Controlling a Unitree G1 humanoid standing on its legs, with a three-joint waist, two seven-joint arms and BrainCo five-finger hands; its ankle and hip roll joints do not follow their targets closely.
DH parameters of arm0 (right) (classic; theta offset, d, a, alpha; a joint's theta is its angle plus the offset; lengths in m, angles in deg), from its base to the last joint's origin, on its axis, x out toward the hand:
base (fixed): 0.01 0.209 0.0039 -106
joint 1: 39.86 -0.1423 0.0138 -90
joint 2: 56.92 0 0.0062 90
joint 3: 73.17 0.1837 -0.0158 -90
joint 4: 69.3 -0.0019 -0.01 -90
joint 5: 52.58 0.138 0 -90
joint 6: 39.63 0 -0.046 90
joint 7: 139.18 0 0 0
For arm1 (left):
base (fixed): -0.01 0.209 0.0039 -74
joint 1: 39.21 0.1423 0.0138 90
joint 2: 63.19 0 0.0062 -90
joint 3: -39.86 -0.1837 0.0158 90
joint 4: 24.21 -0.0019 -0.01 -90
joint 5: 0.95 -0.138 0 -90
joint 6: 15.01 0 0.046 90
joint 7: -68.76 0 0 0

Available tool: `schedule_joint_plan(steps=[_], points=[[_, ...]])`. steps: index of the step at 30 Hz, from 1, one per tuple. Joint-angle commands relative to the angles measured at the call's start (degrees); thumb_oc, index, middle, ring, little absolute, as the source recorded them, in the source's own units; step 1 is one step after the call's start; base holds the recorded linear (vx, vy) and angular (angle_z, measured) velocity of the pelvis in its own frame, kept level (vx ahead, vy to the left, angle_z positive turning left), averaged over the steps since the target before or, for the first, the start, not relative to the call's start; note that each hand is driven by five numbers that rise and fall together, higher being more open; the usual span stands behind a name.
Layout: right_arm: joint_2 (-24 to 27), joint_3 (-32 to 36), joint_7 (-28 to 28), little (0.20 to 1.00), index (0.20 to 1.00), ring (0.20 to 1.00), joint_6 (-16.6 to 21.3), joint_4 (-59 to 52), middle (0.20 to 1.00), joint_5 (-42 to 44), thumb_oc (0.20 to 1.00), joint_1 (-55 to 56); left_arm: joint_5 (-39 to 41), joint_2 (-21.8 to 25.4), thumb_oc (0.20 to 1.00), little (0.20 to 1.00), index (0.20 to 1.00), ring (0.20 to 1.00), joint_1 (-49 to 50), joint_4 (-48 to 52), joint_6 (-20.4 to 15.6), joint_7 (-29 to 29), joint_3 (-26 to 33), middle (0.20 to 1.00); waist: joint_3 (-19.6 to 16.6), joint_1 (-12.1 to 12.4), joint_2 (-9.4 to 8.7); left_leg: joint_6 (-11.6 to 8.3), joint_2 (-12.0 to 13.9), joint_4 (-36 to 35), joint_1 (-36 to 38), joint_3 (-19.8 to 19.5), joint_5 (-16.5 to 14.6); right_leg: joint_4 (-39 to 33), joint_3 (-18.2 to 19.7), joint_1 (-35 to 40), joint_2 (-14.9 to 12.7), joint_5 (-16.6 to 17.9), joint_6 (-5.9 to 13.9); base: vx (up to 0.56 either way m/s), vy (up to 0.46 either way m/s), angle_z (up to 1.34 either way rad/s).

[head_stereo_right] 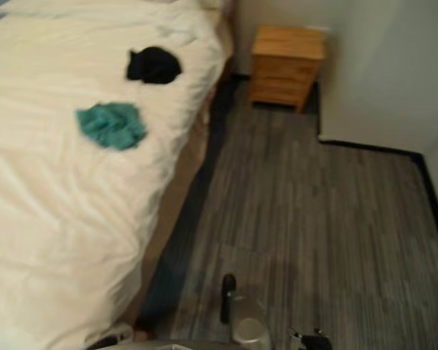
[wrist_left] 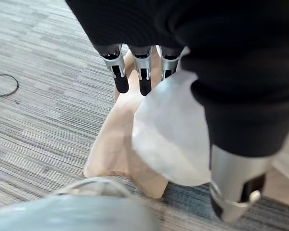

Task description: Tidy up the quilt and then pick up the clothes from the bed and put them into the laundry hamper.

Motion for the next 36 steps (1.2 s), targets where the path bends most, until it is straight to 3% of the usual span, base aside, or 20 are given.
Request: schedule_joint_plan(steps=[1, 2, 3, 4, 5, 6, 7, 9, 10, 18, 21, 31, 32, 33, 36], points=[[0.37, -1.47, 0.15, 1.0, 1.0, 1.0, -0.53, -0.65, 1.0, -0.7, 1.0, -0.09, -0.1, -2.06, 1.0, 1.0, 1.0, 1.0, -3.09, 3.3, -4.1, -0.71, -2.12, 1.0, 1.49, 1.97, -2.4, 0.74, -6.63, 16.77, -12.76, -13.57, 3.76, -14.64, 6.13, 8.88, -3.34, 6.01, 3.97, 0.24, -0.145, -0.46], [0.87, -1.76, 0.57, 1.0, 1.0, 1.0, -0.39, -0.66, 1.0, -0.5, 1.0, -0.23, 0.16, -2.64, 1.0, 1.0, 1.0, 1.0, -2.97, 3.34, -4.6, -0.51, -2.37, 1.0, 2.04, 3.18, -2.45, 1.89, -10.69, 18.07, -16.81, -17.6, 3.73, -15.45, 7.58, 10.04, -2.98, 6.3, 3.8, 0.19, 0.022, -1.26], [1.6, -2.27, 1.09, 1.0, 1.0, 1.0, 0.1, -0.84, 1.0, -0.64, 1.0, -0.88, 0.34, -3.51, 1.0, 1.0, 1.0, 1.0, -2.48, 3.46, -5.76, -0.34, -2.35, 1.0, 3.03, 5.46, -2.5, 4.16, -18.5, 17.88, -22.27, -23.02, 2.75, -17.35, 10.96, 12.1, -2.12, 7.05, 4.01, 0.12, 0.102, -1.42], [1.7, -2.55, 1.13, 1.0, 1.0, 1.0, 0.62, -0.86, 1.0, -0.58, 1.0, -1.23, 0.37, -3.6, 1.0, 1.0, 1.0, 1.0, -2.37, 3.45, -6.17, -0.61, -2.33, 1.0, 3.19, 5.99, -2.54, 4.68, -19.3, 15.62, -22.33, -23.6, 2.53, -17.97, 11.72, 12.6, -1.76, 7.12, 4.13, 0.12, 0.17, -2.09], [1.92, -3.28, 1.4, 1.0, 1.0, 1.0, 1.47, -1.14, 1.0, 0.54, 1.0, -1.77, -0.09, -3.44, 1.0, 1.0, 1.0, 1.0, -2.27, 3.44, -6.91, -0.91, -2.58, 1.0, 3.42, 6.77, -2.83, 5.48, -18.73, 7.23, -20.27, -23.35, 2.06, -19.23, 12.3, 13.59, -1.45, 7.14, 4.57, 0.08, 0.14, -1.65], [2.01, -3.51, 1.59, 1.0, 1.0, 1.0, 1.72, -1.25, 1.0, 0.85, 1.0, -1.95, -0.02, -3.33, 1.0, 1.0, 1.0, 1.0, -2.25, 3.44, -7.11, -0.86, -2.71, 1.0, 3.35, 6.96, -2.88, 5.67, -18.59, 3.64, -19.56, -23.41, 1.88, -19.68, 12.41, 13.8, -1.37, 7.18, 4.8, 0.1, 0.192, -2.02], [2.12, -4.13, 1.87, 1.0, 1.0, 1.0, 2.31, -1.36, 1.0, 0.87, 1.0, -2.66, 1.36, -3.01, 1.0, 1.0, 1.0, 1.0, -2.38, 3.47, -7.37, -0.07, -3.18, 1.0, 2.97, 7.59, -2.78, 5.89, -19.31, -6.2, -18.09, -25.22, 1.73, -21.18, 13.33, 14.24, -0.93, 7.6, 5.56, 0.09, 0.161, -1.25], [1.65, -5.86, 1.34, 1.0, 1.0, 1.0, 2.59, -1.84, 1.0, 0.8, 1.0, -3.78, 2.35, -2.67, 1.0, 1.0, 1.0, 1.0, -3.52, 3.16, -5.95, 0.7, -3.44, 1.0, 3.14, 8.61, -2.77, 5.6, -20.8, -14.21, -16.42, -28.82, 3.47, -24.03, 15.67, 15.65, -0.24, 8.67, 6.67, 0.09, 0.187, -0.71], [0.93, -6.54, 0.65, 1.0, 1.0, 1.0, 1.82, -1.8, 1.0, 2.45, 1.0, -4.1, 0.4, -2.67, 1.0, 1.0, 1.0, 1.0, -5.05, 2.75, -4.58, 0.35, -3.79, 1.0, 2.36, 8.23, -2.44, 5.53, -19.87, -17.71, -14.33, -27.56, 4.2, -24.71, 14.48, 15.68, -0.34, 8.83, 6.93, 0.05, 0.149, -0.49], [-2.06, -8.76, 0.53, 1.0, 1.0, 1.0, -1.87, -0.15, 1.0, -0.67, 1.0, -3.5, 0.87, -1.38, 1.0, 1.0, 1.0, 1.0, -8.23, 2.21, -4.16, 1.13, -5.28, 1.0, -0.91, 7.1, -1.86, 7.19, -20.27, -25.14, -9.91, -25.14, 5.56, -24.93, 13.77, 14.13, -0.77, 10.03, 8.66, 0.04, 0.072, -0.05], [-2.37, -8.57, -0.13, 1.0, 1.0, 1.0, -1.04, 0.41, 1.0, 0.18, 1.0, -3.65, -0.69, -1.07, 1.0, 1.0, 1.0, 1.0, -8.88, 2.09, -3.38, 1.01, -5.97, 1.0, -1.29, 7.05, -1.74, 7.37, -19.9, -26.4, -9.48, -23.78, 5.96, -25.03, 12.91, 14.32, -0.76, 9.94, 8.92, 0.01, -0.012, 0.29], [-2.5, -9.28, -0.76, 1.0, 1.0, 1.0, -2.87, -0.47, 1.0, 0.39, 1.0, -4.56, -3.07, -1.25, 1.0, 1.0, 1.0, 1.0, -8.32, 1.42, -1.25, 1.25, -6.36, 1.0, -1.87, 7.47, -2.43, 7.59, -19.62, -26.51, -8.29, -22.17, 5.2, -26.83, 12.71, 16.44, -0.3, 9.85, 8.86, 0.02, -0.022, 0.02], [-2.51, -9.28, -0.74, 1.0, 1.0, 1.0, -2.96, -0.37, 1.0, 0.39, 1.0, -4.49, -3.17, -1.18, 1.0, 1.0, 1.0, 1.0, -8.19, 1.32, -1.16, 1.23, -6.28, 1.0, -1.91, 7.53, -2.54, 7.59, -19.55, -26.51, -8.12, -21.99, 5.14, -26.96, 12.61, 16.71, -0.27, 9.82, 8.82, 0.03, -0.033, -0.11], [-1.57, -4.52, 5.21, 1.0, 1.0, 1.0, -1.44, 1.66, 1.0, 2.57, 1.0, -2.7, -2.29, -2.19, 1.0, 1.0, 1.0, 1.0, -6.8, -0.11, 0.05, 2.23, -3.21, 1.0, -4.64, 7.2, -3.24, 5.33, -17.67, -25.91, -8.75, -21.9, 3.73, -28.18, 11.74, 16.42, -0.68, 8.74, 8.34, 0.03, -0.035, -0.08], [-2.24, -5.37, 5.13, 1.0, 1.0, 1.0, -0.69, 1.32, 1.0, 5.85, 1.0, -2.82, -1.85, -2.14, 1.0, 1.0, 1.0, 1.0, -7.21, -0.46, 1.37, 3.19, -4.08, 1.0, -5.74, 7.18, -3.72, 5.58, -18.33, -26.51, -8.32, -22.57, 3.78, -29.09, 12.39, 17.25, 0.52, 8.85, 8.16, 0.04, 0.002, 0.03]])
